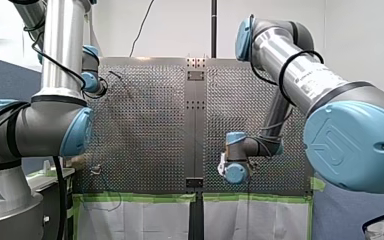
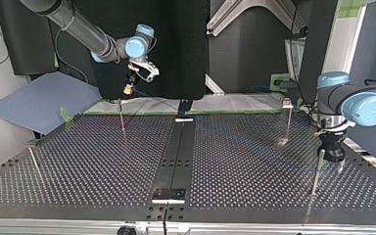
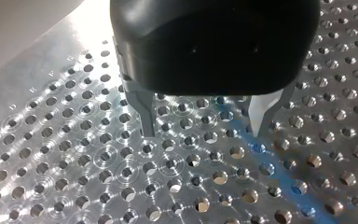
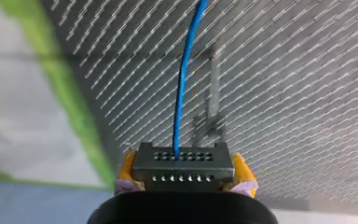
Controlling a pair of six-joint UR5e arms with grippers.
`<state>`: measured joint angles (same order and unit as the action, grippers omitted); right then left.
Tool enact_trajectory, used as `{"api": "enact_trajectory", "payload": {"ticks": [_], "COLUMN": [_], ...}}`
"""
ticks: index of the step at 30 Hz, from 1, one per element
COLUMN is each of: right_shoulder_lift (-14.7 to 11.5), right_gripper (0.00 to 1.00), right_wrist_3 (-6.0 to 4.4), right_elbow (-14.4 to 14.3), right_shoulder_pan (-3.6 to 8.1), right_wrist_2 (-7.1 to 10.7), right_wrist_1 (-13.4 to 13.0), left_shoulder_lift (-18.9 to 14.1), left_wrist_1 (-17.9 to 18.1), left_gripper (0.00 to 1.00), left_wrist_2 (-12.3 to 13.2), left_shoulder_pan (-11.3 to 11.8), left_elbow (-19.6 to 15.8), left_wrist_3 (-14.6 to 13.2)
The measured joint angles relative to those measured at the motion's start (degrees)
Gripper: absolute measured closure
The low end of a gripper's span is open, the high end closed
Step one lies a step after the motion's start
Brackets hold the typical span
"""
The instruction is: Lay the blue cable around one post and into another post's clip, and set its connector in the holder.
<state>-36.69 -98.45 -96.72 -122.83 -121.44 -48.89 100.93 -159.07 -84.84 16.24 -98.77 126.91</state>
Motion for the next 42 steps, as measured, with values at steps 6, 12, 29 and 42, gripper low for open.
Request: {"api": "enact_trajectory", "payload": {"ticks": [6,12,29,42], "right_shoulder_lift": [3.4,6.95,15.6,19.68], "right_gripper": [1.0,1.0,1.0,1.0], "right_wrist_3": [-0.36,-0.88,-1.25,-2.58], "right_elbow": [-3.39,-6.95,-13.73,-12.71], "right_shoulder_pan": [3.3,5.26,13.32,19.97], "right_wrist_2": [0.75,0.62,7.06,13.72], "right_wrist_1": [-3.4,-6.96,-15.61,-20.9], "left_shoulder_lift": [0.0,0.0,0.0,0.01], "left_wrist_1": [0.05,0.06,0.06,0.03], "left_gripper": [0.0,0.0,0.0,0.0], "left_wrist_2": [0.01,0.02,-0.01,0.03], "left_shoulder_pan": [0.06,0.09,0.17,0.12], "left_elbow": [0.0,0.0,0.0,0.0], "left_wrist_3": [0.0,0.0,-0.03,-0.05]}}
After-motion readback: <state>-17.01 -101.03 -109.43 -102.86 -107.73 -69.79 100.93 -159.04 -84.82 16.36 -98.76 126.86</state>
